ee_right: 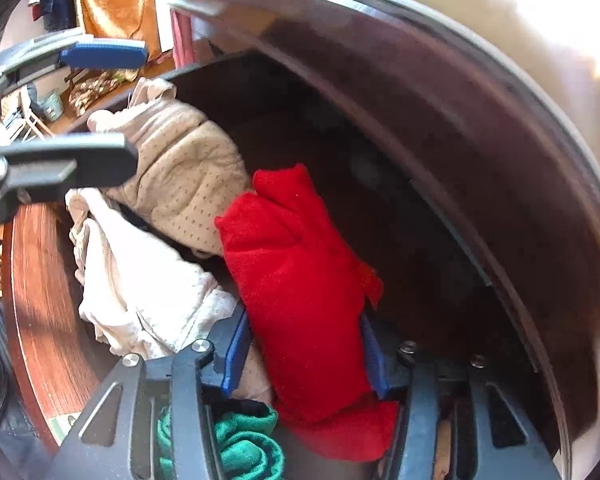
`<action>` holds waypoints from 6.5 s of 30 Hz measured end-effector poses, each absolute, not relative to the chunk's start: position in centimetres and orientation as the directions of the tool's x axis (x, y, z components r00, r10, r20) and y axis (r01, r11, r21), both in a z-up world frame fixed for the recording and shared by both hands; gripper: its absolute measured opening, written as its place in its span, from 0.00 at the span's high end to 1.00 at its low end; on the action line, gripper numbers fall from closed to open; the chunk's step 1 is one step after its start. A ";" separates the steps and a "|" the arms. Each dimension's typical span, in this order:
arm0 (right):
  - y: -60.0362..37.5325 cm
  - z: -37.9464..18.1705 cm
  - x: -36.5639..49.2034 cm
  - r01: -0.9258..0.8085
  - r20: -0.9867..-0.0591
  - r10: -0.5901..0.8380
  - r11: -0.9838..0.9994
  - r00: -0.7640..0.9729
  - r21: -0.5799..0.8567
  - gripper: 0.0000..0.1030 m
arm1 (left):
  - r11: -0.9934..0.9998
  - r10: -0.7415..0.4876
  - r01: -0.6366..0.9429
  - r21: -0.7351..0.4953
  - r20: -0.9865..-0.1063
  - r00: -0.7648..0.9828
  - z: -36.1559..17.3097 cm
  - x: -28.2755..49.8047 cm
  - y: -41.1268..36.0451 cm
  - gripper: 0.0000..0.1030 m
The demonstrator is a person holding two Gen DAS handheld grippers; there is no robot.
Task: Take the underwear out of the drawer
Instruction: 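Grasp the red sock with the right tool, then grasp the beige dotted underwear with the left tool while the right tool holds the red sock, then lift both garments out of the drawer and carry them over the beige tray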
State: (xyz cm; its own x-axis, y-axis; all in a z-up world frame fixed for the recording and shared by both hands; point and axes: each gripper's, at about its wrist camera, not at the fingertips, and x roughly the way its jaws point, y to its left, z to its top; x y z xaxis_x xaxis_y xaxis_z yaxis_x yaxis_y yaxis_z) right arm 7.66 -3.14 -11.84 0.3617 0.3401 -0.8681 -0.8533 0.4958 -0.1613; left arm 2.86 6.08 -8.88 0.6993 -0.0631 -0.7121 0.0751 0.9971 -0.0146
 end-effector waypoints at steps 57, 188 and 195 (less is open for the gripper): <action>-14.6 -7.3 5.8 -0.752 -0.732 0.566 0.649 0.379 0.112 0.52 | 0.915 0.025 0.372 0.157 -0.942 0.336 -13.5 12.6 3.7 0.31; -19.3 -4.6 2.5 -0.781 -0.446 0.749 0.605 0.491 0.155 0.51 | 0.978 -0.087 0.184 0.099 -0.606 0.791 -6.9 -2.5 8.7 0.88; -19.4 -4.4 2.1 -0.781 -0.435 0.749 0.607 0.500 0.148 0.51 | 0.983 -0.098 0.166 0.073 -0.559 0.824 -5.8 -3.3 9.0 0.88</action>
State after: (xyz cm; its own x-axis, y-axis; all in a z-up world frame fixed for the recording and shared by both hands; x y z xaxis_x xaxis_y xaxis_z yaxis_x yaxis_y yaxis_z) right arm 2.15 -19.36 -4.44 0.4999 0.7488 -0.4352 -0.7806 0.6072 0.1481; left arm -3.33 9.02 -5.84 0.8236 -0.0978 -0.5587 0.1661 0.9834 0.0727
